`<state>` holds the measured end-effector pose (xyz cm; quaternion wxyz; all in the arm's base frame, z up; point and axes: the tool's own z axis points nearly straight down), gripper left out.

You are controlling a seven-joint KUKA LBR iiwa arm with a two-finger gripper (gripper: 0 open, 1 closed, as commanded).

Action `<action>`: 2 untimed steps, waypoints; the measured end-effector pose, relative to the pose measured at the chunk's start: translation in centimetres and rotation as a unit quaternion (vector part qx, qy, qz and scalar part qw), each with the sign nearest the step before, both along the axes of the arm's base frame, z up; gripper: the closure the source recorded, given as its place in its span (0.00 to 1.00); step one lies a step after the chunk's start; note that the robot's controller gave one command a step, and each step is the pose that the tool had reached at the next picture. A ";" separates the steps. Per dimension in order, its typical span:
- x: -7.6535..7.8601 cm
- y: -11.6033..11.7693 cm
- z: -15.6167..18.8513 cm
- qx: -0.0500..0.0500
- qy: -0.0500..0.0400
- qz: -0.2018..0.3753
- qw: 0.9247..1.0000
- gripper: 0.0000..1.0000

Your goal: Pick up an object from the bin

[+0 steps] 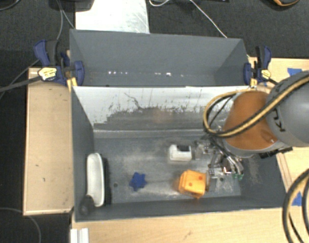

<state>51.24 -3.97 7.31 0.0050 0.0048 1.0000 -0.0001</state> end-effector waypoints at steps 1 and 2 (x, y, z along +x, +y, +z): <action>-1.4 3.5 -0.3 0.001 0.007 -0.111 0.994 0.00; -2.4 4.4 -0.1 0.000 0.001 0.009 1.000 0.00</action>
Offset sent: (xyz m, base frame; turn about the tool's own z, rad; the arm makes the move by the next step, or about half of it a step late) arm -0.0255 0.0442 -0.0012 -0.0186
